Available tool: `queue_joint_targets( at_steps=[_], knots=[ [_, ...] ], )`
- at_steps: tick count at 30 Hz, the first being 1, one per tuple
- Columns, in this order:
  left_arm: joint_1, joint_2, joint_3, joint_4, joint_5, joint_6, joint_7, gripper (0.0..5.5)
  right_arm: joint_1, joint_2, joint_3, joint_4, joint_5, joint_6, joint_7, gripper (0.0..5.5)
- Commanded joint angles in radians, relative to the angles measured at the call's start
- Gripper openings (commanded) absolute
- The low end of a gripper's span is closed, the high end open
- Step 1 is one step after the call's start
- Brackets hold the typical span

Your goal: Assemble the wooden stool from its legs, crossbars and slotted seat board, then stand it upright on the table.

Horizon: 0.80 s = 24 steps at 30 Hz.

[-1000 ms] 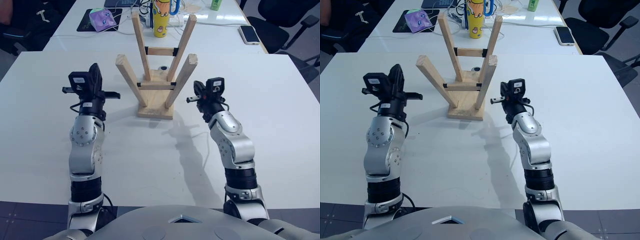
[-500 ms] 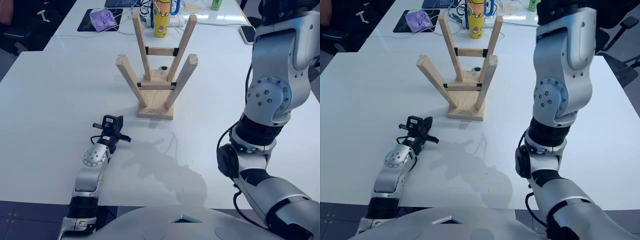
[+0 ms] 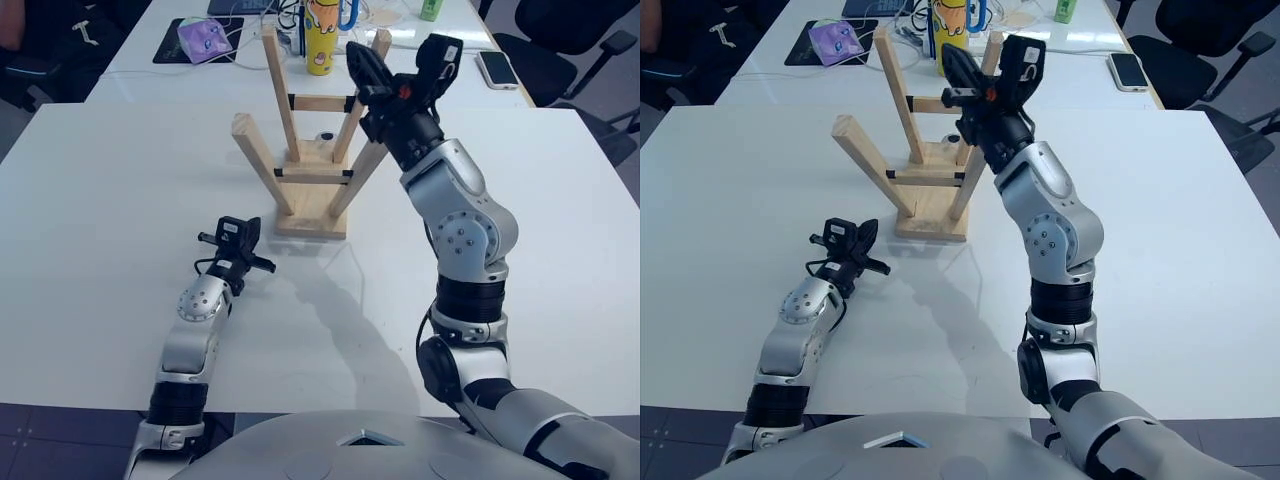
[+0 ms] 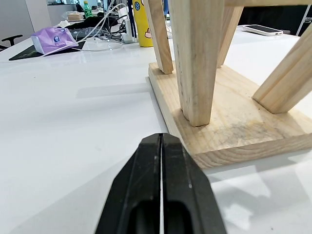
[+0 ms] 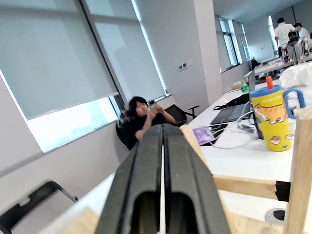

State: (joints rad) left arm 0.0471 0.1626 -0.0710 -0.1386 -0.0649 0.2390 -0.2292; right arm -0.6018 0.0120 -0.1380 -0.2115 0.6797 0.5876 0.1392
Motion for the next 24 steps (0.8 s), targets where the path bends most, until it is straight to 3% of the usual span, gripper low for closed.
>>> queue_joint_targets(
  at_steps=[1, 5, 8, 11, 16, 24],
  knots=[
    [0.019, 0.012, -0.013, 0.004, 0.009, 0.010, -0.015, 0.03, -0.148, -0.018, -0.185, 0.008, 0.195, -0.007, -0.067, 0.00],
    [0.028, 0.048, -0.010, 0.013, 0.003, 0.010, -0.056, 0.03, -0.161, -0.106, -0.262, 0.143, 0.200, -0.027, -0.049, 0.00],
    [0.025, 0.098, -0.021, 0.009, -0.012, 0.006, -0.136, 0.03, -0.088, -0.219, -0.134, 0.328, 0.010, -0.049, 0.048, 0.00],
    [-0.006, 0.168, -0.033, 0.025, 0.004, 0.000, -0.213, 0.03, -0.025, -0.312, 0.028, 0.563, -0.217, -0.270, 0.276, 0.00],
    [-0.086, 0.231, -0.072, 0.104, 0.025, 0.010, -0.303, 0.03, -0.059, -0.333, 0.062, 0.869, -0.262, -0.457, 0.639, 0.00],
    [-0.230, 0.239, -0.093, 0.294, 0.093, -0.006, -0.302, 0.03, -0.157, -0.284, 0.149, 1.038, -0.326, -0.568, 1.023, 0.00]
  ],
)
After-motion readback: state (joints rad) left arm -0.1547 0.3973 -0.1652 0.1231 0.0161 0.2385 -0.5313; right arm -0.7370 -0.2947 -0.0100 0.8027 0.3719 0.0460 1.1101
